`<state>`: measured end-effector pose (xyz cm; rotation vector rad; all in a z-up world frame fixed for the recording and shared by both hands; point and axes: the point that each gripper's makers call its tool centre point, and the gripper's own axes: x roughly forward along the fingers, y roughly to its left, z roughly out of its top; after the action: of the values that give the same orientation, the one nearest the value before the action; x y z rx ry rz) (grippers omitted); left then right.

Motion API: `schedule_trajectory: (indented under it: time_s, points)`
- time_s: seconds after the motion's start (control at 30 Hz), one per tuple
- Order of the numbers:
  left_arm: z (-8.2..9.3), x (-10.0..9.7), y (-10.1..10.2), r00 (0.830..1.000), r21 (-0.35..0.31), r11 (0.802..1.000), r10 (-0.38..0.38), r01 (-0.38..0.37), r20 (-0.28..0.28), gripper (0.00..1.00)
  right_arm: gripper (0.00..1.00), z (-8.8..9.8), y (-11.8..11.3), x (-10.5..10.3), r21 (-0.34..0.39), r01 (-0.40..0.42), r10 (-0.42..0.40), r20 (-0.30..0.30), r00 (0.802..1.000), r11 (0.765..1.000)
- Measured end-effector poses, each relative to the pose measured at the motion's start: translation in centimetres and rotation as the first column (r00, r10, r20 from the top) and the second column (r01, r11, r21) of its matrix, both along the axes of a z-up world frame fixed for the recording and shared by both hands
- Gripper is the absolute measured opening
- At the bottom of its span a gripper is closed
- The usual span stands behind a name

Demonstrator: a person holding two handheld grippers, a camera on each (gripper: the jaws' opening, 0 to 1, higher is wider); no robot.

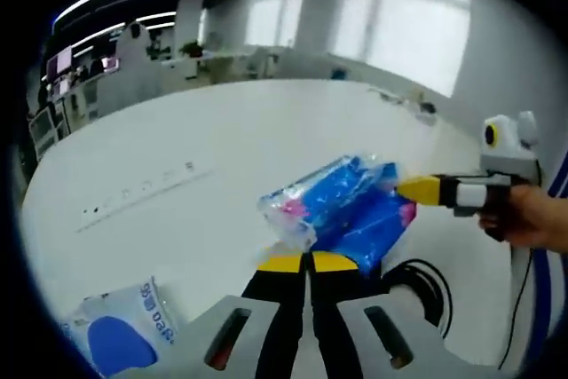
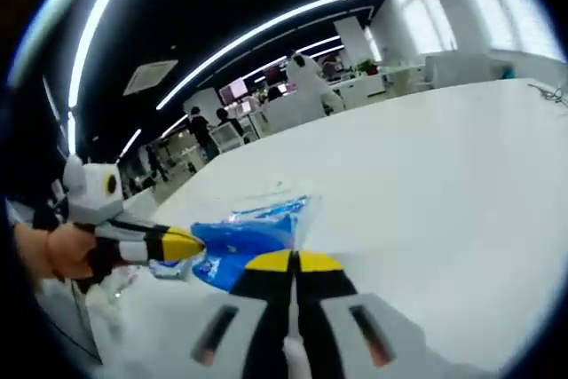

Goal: Arrange the tabletop items into an orderly group along one side of the table until the central work area is clear of visible clutter.

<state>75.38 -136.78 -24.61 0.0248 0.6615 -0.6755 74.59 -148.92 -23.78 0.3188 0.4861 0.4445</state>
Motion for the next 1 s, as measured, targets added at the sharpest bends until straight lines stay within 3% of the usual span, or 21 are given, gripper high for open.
schedule_trajectory:
  time_s: [0.27,1.0]
  points:
    - [-2.4,0.4,0.0,0.999,0.015,1.000,-0.004,0.004,-0.043,0.00,0.00,-2.8,0.1,0.3,-0.009,0.001,-0.002,-0.057,0.998,1.000]
    - [-4.2,0.2,0.2,0.996,0.021,1.000,0.006,-0.004,-0.093,0.00,0.01,-5.2,-0.3,0.5,-0.033,0.008,-0.011,-0.108,0.994,0.999]
